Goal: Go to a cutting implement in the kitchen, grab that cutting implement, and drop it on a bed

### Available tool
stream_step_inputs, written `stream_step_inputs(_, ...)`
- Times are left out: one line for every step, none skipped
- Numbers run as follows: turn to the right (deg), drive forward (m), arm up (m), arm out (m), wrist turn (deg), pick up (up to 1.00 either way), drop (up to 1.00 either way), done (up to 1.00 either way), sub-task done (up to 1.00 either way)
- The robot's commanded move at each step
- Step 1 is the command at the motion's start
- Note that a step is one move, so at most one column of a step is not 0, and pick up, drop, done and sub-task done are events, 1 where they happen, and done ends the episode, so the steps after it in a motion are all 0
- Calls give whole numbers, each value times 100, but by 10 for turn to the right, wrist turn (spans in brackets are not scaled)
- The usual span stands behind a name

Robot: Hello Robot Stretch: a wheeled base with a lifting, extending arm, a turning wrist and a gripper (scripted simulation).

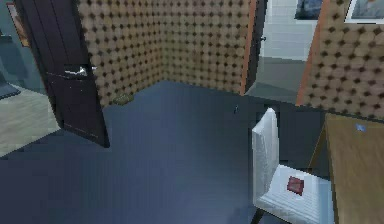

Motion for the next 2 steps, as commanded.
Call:
stream_step_inputs(0,15,0,0,0,0,0,0,0)
stream_step_inputs(-90,0,0,0,0,0,0,0,0)
